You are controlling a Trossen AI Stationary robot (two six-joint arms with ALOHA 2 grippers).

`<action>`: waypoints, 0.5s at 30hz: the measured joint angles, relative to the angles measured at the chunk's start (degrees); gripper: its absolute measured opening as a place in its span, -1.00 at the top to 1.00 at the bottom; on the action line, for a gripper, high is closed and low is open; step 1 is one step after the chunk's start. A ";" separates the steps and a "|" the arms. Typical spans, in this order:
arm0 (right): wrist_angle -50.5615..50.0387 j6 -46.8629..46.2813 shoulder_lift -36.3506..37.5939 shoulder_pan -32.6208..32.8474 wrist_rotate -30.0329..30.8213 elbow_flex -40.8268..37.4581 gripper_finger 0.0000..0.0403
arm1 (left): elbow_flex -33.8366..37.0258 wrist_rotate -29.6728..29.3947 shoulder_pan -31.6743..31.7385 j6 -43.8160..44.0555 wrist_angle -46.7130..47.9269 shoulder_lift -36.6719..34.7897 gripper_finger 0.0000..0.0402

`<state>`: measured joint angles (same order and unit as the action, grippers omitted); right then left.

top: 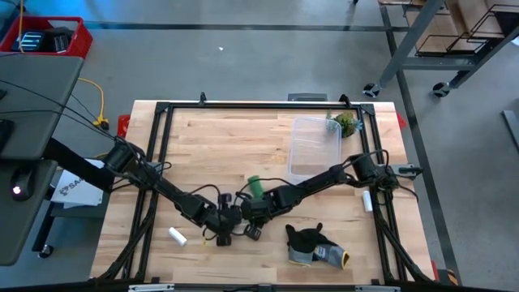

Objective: Roll bandage
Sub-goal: Open the transparent zip bag

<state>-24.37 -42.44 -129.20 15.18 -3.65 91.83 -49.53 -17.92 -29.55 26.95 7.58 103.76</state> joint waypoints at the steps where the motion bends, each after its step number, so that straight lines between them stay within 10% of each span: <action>1: 0.48 -0.04 -0.22 0.02 -0.12 -0.01 1.00 | 0.09 -0.24 -0.04 0.09 -1.26 0.44 1.00; 15: 4.07 7.38 -0.79 -1.46 -4.15 -0.63 1.00 | 0.69 -6.67 -0.80 1.96 -16.86 4.25 1.00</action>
<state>-20.30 -35.06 -129.99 13.72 -7.80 91.20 -48.84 -24.59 -30.35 28.91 -9.29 108.01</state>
